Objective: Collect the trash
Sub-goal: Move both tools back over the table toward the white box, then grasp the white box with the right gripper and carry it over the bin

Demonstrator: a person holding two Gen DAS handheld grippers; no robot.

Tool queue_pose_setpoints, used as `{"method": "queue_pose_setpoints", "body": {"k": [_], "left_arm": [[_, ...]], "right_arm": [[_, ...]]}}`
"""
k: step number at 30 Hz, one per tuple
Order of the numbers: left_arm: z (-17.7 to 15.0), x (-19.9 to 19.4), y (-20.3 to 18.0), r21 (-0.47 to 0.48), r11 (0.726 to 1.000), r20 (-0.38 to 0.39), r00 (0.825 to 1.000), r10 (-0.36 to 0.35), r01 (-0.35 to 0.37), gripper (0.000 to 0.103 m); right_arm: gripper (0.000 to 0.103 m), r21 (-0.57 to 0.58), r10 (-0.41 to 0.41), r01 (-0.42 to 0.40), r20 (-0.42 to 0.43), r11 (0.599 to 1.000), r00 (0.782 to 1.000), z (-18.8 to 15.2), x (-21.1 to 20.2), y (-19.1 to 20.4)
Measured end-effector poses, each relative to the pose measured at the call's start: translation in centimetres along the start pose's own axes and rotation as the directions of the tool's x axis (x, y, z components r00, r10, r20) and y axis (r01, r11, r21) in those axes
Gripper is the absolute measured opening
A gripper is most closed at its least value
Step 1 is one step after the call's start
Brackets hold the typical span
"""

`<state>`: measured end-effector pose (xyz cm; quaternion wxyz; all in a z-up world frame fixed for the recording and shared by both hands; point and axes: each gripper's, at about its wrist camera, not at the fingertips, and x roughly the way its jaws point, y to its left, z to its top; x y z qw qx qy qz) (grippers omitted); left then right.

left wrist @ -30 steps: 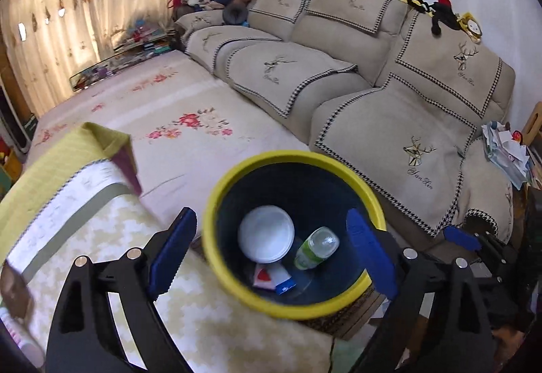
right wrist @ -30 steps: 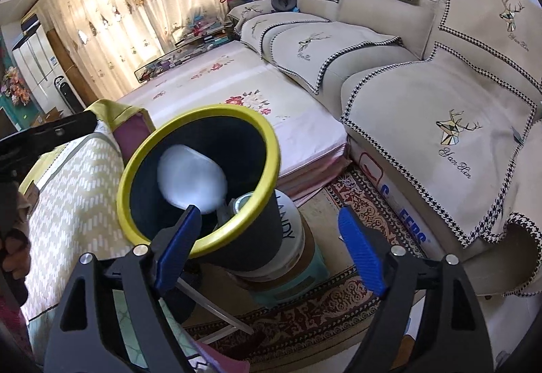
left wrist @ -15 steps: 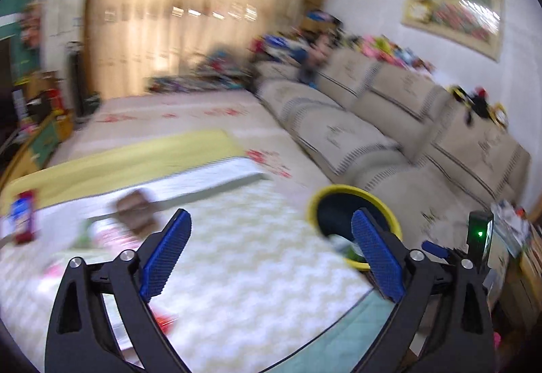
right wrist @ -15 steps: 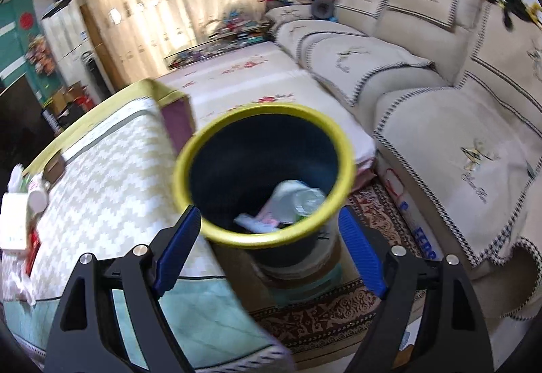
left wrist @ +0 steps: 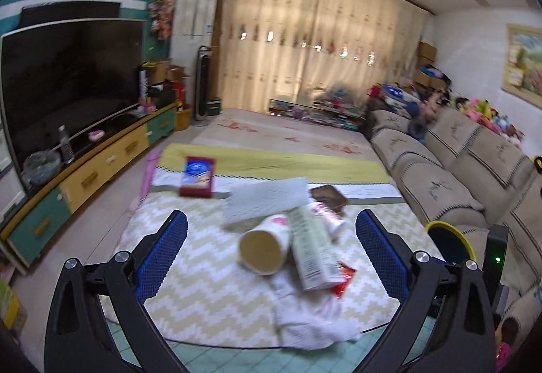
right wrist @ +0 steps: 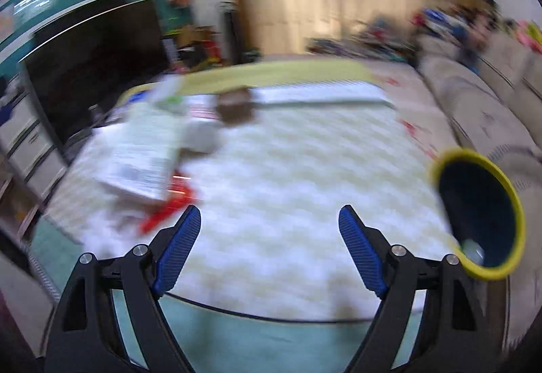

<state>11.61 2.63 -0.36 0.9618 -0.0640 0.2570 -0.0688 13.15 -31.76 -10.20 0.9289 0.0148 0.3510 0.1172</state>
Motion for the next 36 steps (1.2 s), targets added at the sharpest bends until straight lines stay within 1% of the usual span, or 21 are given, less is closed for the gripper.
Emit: {"method": "queue_pose_setpoints", "body": {"k": [3,5,7,10,12,16,19,21,24,26,27,29,32,34,36], "left_arm": [[-0.4,-0.2,1.8,-0.026,1.000,-0.005,1.000,0.012,-0.012,0.098],[-0.7,-0.3,2.6,-0.043,0.999,-0.008,1.000,0.011,-0.012,0.098],[-1.0,-0.2,3.5,-0.055,0.998,-0.011,1.000,0.009,-0.009,0.098],[-1.4,-0.1,4.2,-0.066,0.998,-0.015,1.000,0.006,-0.007,0.098],[-1.6,-0.1,4.5,-0.072,0.997,-0.020,1.000,0.005,-0.007,0.098],[-1.8,0.4,4.8,-0.087,0.996,-0.030,1.000,0.005,-0.008,0.098],[-2.1,0.8,5.1,-0.094,0.996,-0.040,0.999,0.001,-0.005,0.098],[-2.1,1.1,5.2,-0.095,0.995,-0.046,0.999,0.000,-0.004,0.098],[-2.3,1.9,5.3,-0.101,0.995,-0.059,0.998,-0.005,-0.001,0.098],[-2.5,2.3,5.3,-0.104,0.995,-0.067,0.998,-0.008,0.001,0.098],[-2.5,2.5,5.4,-0.105,0.994,-0.070,0.997,-0.009,0.002,0.098],[-2.6,3.0,5.3,-0.106,0.994,-0.079,0.997,-0.012,0.003,0.098],[-2.9,3.7,5.0,-0.105,0.994,-0.090,0.996,-0.018,0.008,0.098],[-3.0,4.1,4.7,-0.098,0.995,-0.098,0.995,-0.020,0.010,0.098],[-3.0,4.3,4.4,-0.093,0.996,-0.102,0.995,-0.022,0.013,0.098]], "right_arm": [[0.079,-0.090,0.050,-0.049,0.013,0.995,0.999,1.0,0.4,4.3],[0.079,-0.146,0.064,-0.061,0.015,0.987,0.998,1.7,1.2,6.9],[0.079,-0.201,0.057,-0.054,0.009,0.978,0.998,2.2,2.3,9.6],[0.079,-0.252,0.024,-0.027,-0.015,0.967,1.000,2.5,4.3,11.8],[0.079,-0.271,0.008,-0.017,-0.035,0.962,0.999,2.2,5.1,12.5],[0.079,-0.301,-0.046,0.019,-0.083,0.954,0.995,1.8,8.0,13.9],[0.077,-0.295,-0.069,0.039,-0.092,0.955,0.993,1.8,8.9,13.5],[0.072,-0.271,-0.073,0.045,-0.090,0.961,0.993,2.1,8.9,12.5],[0.071,-0.199,-0.038,0.019,-0.090,0.980,0.995,2.8,8.3,10.3],[0.067,-0.146,-0.019,0.009,-0.065,0.989,0.998,3.3,7.5,8.4],[0.064,-0.130,-0.016,0.009,-0.058,0.992,0.998,3.5,7.2,7.8],[0.061,-0.098,-0.016,0.012,-0.040,0.995,0.999,3.8,6.7,6.3],[0.054,-0.071,0.035,-0.039,-0.054,0.997,0.998,3.8,6.9,5.2],[0.051,-0.059,0.087,-0.092,-0.075,0.994,0.993,3.7,7.6,5.1],[0.047,-0.066,0.096,-0.102,-0.084,0.993,0.992,3.6,8.2,5.4]]}}
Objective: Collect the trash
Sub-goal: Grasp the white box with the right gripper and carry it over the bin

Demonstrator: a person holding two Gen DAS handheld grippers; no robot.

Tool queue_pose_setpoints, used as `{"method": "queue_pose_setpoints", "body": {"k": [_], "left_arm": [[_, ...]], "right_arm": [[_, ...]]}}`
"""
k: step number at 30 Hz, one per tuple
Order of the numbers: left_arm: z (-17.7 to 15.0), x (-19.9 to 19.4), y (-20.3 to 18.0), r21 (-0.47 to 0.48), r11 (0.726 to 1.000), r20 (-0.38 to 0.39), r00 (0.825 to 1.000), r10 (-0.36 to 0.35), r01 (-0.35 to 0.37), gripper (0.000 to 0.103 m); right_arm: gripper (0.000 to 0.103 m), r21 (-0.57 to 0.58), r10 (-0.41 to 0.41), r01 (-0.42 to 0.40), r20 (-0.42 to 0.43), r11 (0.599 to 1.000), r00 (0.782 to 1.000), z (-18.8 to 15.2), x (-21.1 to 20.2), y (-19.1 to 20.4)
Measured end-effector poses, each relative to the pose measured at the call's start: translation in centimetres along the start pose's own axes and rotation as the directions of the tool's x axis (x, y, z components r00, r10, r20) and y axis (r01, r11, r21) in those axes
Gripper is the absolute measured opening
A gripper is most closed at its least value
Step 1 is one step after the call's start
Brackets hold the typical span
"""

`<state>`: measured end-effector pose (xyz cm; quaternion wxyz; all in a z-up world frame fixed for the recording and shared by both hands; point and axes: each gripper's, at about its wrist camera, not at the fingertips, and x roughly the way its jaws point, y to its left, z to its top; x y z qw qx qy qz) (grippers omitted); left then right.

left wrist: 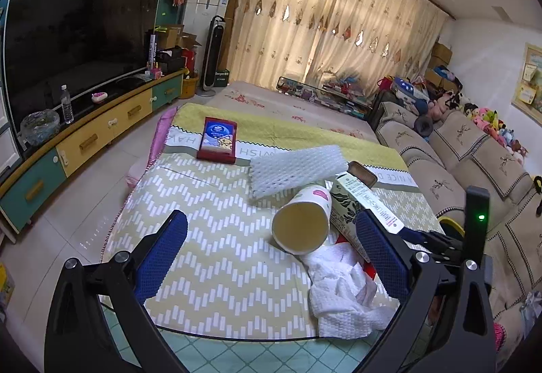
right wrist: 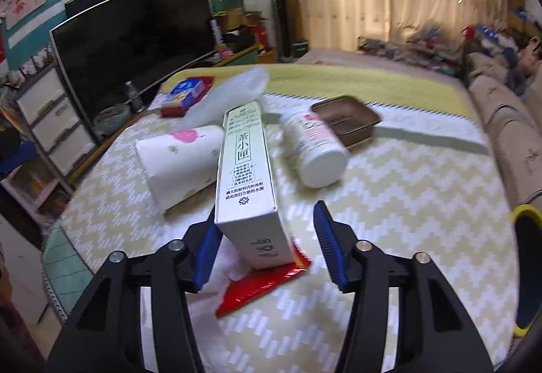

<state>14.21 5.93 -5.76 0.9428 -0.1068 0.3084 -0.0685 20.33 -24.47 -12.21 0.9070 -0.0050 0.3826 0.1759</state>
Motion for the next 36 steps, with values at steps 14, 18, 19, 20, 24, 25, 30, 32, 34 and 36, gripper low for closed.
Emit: {"method": "queue_pose_setpoints", "body": {"k": [14,18,19,20,24,25,30,32,34,36], "left_arm": [[-0.2,0.7,-1.7,0.040,0.999,-0.020,1.000,-0.016,0.017,0.098],[-0.3,0.8,-2.5,0.055,0.998,-0.028,0.999,-0.021,0.022,0.098],[-0.3,0.8,-2.7,0.059,0.998,-0.030,0.999,-0.023,0.024,0.098],[-0.3,0.8,-2.8,0.062,0.998,-0.031,0.999,-0.024,0.026,0.098],[-0.5,0.8,-3.7,0.080,0.996,-0.034,0.999,-0.031,0.033,0.098],[-0.5,0.8,-4.0,0.086,0.996,-0.035,0.999,-0.033,0.036,0.098],[-0.7,0.9,-5.2,0.107,0.993,-0.044,0.998,-0.045,0.050,0.098],[-0.8,1.0,-5.7,0.116,0.992,-0.049,0.998,-0.048,0.054,0.098],[-1.0,1.2,-6.3,0.127,0.990,-0.056,0.997,-0.050,0.056,0.098],[-1.2,1.4,-6.9,0.137,0.989,-0.065,0.997,-0.051,0.060,0.098]], "right_arm": [[0.028,0.014,0.057,-0.058,0.082,0.998,0.995,0.5,-3.1,0.0],[0.028,0.024,0.077,-0.081,0.128,0.996,0.989,0.4,-5.6,-0.5],[0.028,0.026,0.080,-0.085,0.138,0.996,0.987,0.3,-6.2,-0.6],[0.028,0.029,0.082,-0.087,0.147,0.996,0.986,0.3,-6.7,-0.8],[0.028,0.061,0.050,-0.062,0.186,0.996,0.981,-0.1,-8.9,-2.5],[0.028,0.080,0.028,-0.044,0.194,0.996,0.981,-0.3,-9.5,-3.4],[0.028,0.192,-0.110,0.070,0.205,0.979,0.973,-1.5,-11.3,-8.5],[0.028,0.246,-0.173,0.122,0.195,0.962,0.966,-2.3,-11.9,-10.9],[0.028,0.295,-0.239,0.180,0.178,0.939,0.955,-3.1,-12.3,-13.2],[0.028,0.339,-0.280,0.215,0.156,0.916,0.947,-4.0,-12.4,-15.4]]}}
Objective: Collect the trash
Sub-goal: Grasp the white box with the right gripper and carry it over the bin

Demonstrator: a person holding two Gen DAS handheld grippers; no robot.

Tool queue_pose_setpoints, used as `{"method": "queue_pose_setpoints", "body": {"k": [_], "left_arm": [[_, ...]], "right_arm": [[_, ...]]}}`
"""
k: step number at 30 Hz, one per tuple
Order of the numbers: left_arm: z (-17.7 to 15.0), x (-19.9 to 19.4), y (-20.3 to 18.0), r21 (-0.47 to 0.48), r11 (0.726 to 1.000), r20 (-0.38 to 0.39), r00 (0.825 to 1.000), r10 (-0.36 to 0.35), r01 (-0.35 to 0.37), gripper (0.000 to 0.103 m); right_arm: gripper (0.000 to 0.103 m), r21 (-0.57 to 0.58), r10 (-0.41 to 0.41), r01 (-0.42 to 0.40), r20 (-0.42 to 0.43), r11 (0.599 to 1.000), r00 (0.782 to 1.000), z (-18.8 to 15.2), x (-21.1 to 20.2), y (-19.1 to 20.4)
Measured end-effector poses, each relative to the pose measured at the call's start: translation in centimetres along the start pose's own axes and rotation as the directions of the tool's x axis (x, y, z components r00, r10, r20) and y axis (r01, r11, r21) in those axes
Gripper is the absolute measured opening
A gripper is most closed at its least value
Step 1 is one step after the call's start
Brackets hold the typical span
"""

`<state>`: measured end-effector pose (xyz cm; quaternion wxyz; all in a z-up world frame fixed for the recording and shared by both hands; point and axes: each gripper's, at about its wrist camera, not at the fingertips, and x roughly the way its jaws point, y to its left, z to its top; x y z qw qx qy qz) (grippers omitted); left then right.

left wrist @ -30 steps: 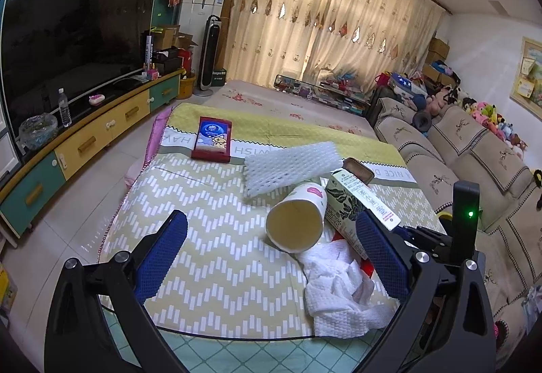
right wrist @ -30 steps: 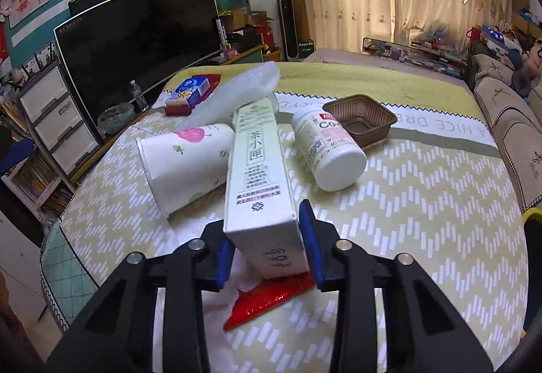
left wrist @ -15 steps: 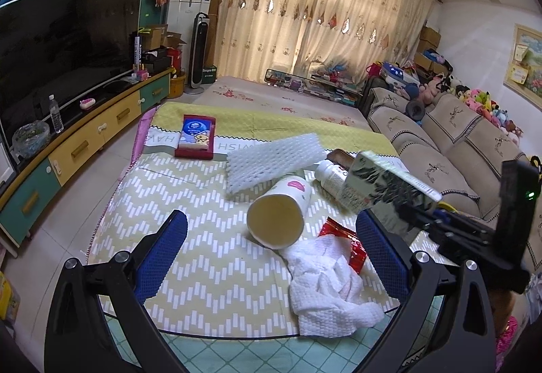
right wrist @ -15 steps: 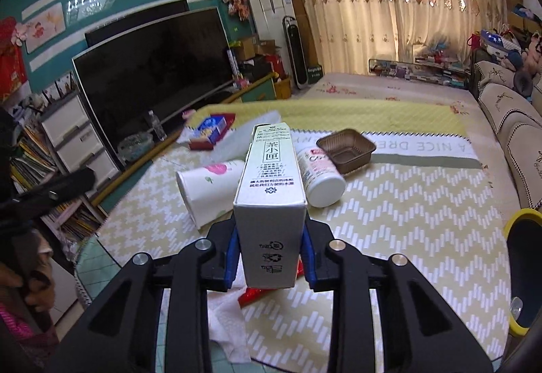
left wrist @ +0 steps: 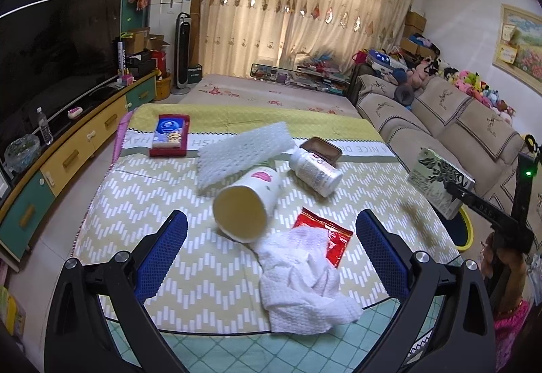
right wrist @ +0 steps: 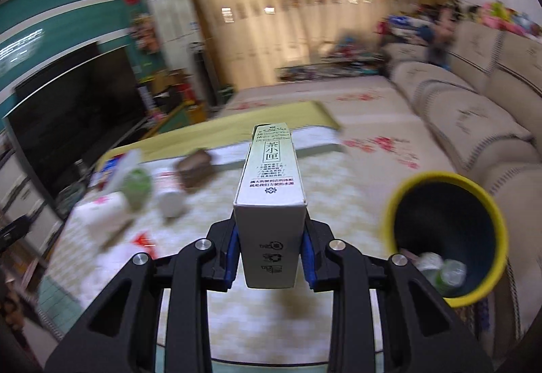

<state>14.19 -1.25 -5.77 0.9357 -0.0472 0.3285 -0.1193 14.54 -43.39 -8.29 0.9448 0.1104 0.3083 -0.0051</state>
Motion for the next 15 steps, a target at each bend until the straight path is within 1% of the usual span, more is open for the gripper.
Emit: {"method": "queue_pose_setpoints", "body": {"k": [1,3,6,10,15], "left_arm": [[0.0,0.2,-0.3,0.004,1.000,-0.004,1.000,-0.001,0.001,0.098],[0.0,0.4,-0.7,0.012,1.000,-0.012,1.000,-0.003,0.003,0.098],[-0.1,0.9,-1.5,0.029,1.000,-0.024,1.000,-0.005,0.005,0.098],[-0.4,1.5,-2.8,0.047,0.999,-0.042,0.999,-0.012,0.014,0.098],[-0.6,2.5,-4.1,0.071,0.997,-0.069,0.997,-0.021,0.026,0.098]], "right_arm": [[0.028,0.026,-0.036,0.036,-0.007,0.999,0.999,-0.1,0.3,-1.6],[0.028,0.052,-0.087,0.088,-0.019,0.995,0.996,-0.4,0.7,-3.5],[0.028,0.108,-0.166,0.169,-0.041,0.980,0.985,-0.9,1.3,-7.2],[0.028,0.162,-0.223,0.233,-0.076,0.959,0.972,-1.2,2.3,-10.8],[0.029,0.199,-0.268,0.286,-0.114,0.937,0.957,-1.6,3.9,-13.5]]}}
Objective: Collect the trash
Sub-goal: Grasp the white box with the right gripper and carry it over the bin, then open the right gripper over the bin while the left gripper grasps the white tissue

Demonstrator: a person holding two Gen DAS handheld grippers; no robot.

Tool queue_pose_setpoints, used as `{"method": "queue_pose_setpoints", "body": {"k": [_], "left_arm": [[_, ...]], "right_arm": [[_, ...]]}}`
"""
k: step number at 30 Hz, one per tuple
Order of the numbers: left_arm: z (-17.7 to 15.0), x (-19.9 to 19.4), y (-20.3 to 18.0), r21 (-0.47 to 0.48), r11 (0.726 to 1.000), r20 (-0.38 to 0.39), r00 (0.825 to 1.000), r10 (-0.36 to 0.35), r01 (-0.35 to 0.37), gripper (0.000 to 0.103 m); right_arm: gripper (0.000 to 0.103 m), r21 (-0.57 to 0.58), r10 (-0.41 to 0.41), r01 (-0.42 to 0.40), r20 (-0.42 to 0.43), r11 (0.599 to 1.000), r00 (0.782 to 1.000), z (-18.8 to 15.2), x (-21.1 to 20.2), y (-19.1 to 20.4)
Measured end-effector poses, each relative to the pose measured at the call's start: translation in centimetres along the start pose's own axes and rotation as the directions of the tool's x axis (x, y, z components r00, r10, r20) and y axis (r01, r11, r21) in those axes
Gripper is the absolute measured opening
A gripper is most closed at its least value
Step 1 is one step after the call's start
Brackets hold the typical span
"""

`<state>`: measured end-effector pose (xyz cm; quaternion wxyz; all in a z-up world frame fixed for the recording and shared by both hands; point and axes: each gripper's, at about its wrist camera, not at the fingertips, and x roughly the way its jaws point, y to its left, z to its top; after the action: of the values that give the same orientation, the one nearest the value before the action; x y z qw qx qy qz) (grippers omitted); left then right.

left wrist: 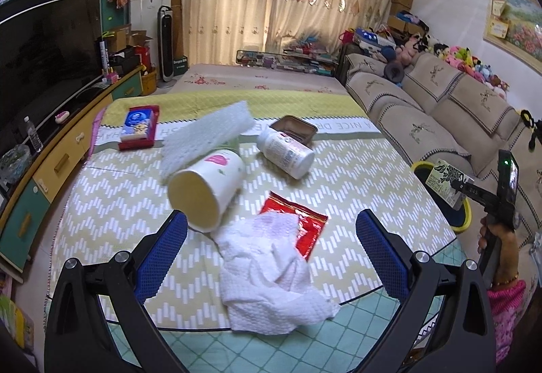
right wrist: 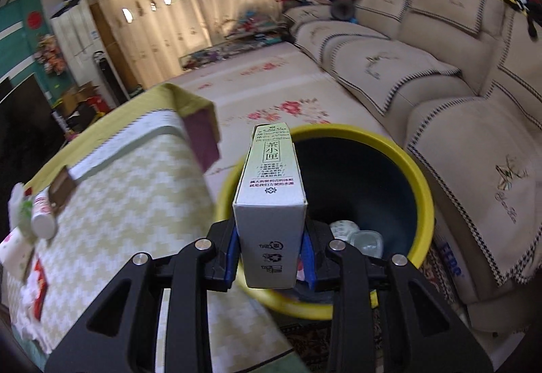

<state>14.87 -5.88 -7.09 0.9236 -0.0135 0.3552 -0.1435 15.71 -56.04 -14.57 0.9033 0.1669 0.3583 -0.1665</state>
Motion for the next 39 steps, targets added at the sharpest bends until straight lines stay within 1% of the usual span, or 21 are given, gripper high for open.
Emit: {"method": "queue_pose_setpoints", "body": {"k": [3,4,5,6,8,10,11,12,15,17,20,25,28,30,31,33,39], "left_arm": [[-0.1,0.8,-0.6,0.012,1.000,-0.022,1.000,-0.006,0.006,0.098],[-0.2,1.0,-0.8,0.017,1.000,-0.031,0.999,-0.011,0.012,0.098],[-0.3,1.3,-1.0,0.024,1.000,-0.037,0.999,-0.016,0.017,0.098],[-0.4,1.5,-1.2,0.032,0.999,-0.044,0.999,-0.020,0.022,0.098],[-0.9,2.3,-1.6,0.057,0.998,-0.067,0.997,-0.026,0.030,0.098],[-1.3,3.1,-1.7,0.069,0.997,-0.090,0.995,-0.029,0.035,0.098],[-1.7,3.5,-1.7,0.072,0.997,-0.106,0.994,-0.033,0.040,0.095],[-1.9,3.8,-1.6,0.071,0.997,-0.115,0.993,-0.034,0.042,0.091],[-2.7,5.1,-1.1,0.050,0.997,-0.167,0.985,-0.043,0.052,0.081],[-3.3,6.0,-0.6,0.032,0.998,-0.199,0.979,-0.047,0.054,0.077],[-3.7,6.5,-0.2,0.024,0.999,-0.212,0.976,-0.043,0.049,0.073],[-4.1,7.1,0.3,0.019,0.999,-0.230,0.973,-0.033,0.039,0.071],[-4.4,7.5,0.5,0.020,0.999,-0.246,0.969,-0.029,0.035,0.064],[-4.6,7.6,0.6,0.022,0.999,-0.254,0.967,-0.027,0.034,0.056],[-4.7,7.6,0.7,0.023,0.999,-0.256,0.966,-0.025,0.032,0.054],[-4.8,7.6,0.9,0.021,0.999,-0.256,0.967,-0.022,0.028,0.043],[-5.1,7.6,1.2,0.036,0.999,-0.258,0.966,-0.007,0.017,0.019]], "right_arm": [[0.030,0.023,-0.031,0.031,-0.016,0.999,0.999,0.2,1.3,-1.4],[0.034,0.035,-0.041,0.042,-0.019,0.999,0.999,0.2,1.5,-1.8],[0.046,0.054,-0.043,0.043,-0.012,0.998,0.999,0.2,1.5,-2.2],[0.052,0.060,-0.043,0.043,-0.005,0.997,0.999,0.2,1.4,-2.3],[0.052,0.056,-0.055,0.054,0.005,0.997,0.998,0.3,1.2,-2.4],[0.052,0.057,-0.049,0.049,0.004,0.997,0.999,0.2,1.2,-2.5],[0.052,0.056,-0.043,0.043,0.001,0.998,0.999,0.2,1.3,-2.5],[0.052,0.052,-0.041,0.041,-0.002,0.998,0.999,0.0,1.4,-2.4],[0.052,0.046,-0.033,0.034,-0.012,0.998,0.999,-0.1,1.6,-2.2],[0.052,0.040,-0.029,0.030,-0.017,0.999,0.999,-0.5,1.6,-1.8],[0.052,0.031,-0.024,0.025,-0.022,0.999,0.999,-0.6,1.8,-1.5],[0.052,0.018,-0.025,0.026,-0.027,1.000,0.999,-0.6,1.7,-0.9],[0.052,0.016,-0.026,0.026,-0.028,1.000,0.999,-0.6,1.6,-0.8],[0.052,0.017,-0.027,0.027,-0.028,0.999,0.999,-0.6,1.6,-0.8],[0.052,0.017,-0.026,0.026,-0.028,1.000,0.999,-0.6,1.6,-0.8],[0.052,0.016,-0.027,0.027,-0.028,1.000,0.999,-0.6,1.6,-0.8],[0.052,0.018,-0.023,0.023,-0.025,1.000,0.999,-0.6,1.4,-0.9]]}}
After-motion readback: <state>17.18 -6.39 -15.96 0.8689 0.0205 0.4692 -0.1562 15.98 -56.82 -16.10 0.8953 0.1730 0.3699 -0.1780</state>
